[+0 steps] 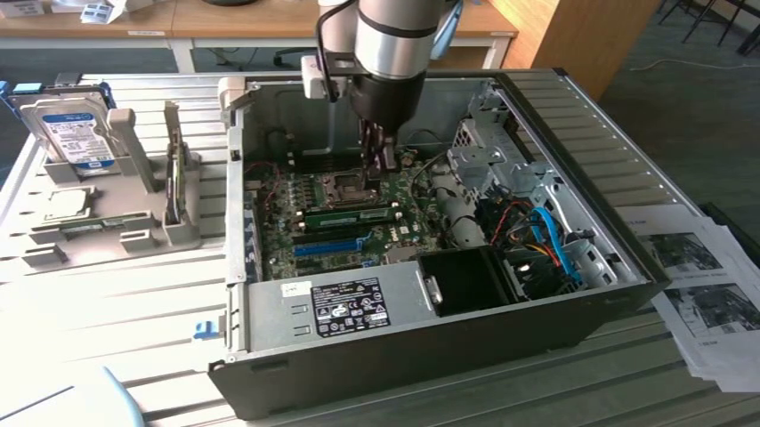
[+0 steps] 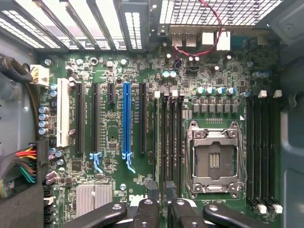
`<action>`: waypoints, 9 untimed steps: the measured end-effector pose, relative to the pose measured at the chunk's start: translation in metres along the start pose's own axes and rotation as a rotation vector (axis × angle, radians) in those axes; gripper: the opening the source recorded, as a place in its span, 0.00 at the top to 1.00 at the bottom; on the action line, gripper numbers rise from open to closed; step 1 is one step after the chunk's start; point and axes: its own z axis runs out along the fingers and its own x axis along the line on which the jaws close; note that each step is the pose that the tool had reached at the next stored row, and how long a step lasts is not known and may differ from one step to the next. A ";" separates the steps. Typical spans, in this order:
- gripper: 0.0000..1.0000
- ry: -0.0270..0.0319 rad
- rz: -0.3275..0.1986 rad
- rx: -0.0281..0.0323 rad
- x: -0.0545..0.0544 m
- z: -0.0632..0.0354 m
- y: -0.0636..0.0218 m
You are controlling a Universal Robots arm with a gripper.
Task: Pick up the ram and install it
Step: 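Insert the ram into the slot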
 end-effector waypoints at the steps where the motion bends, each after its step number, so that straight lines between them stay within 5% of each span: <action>1: 0.82 -0.0001 0.000 0.0000 0.000 -0.0012 0.0000; 9: 0.82 -0.0001 0.000 0.0000 0.000 -0.0103 0.0002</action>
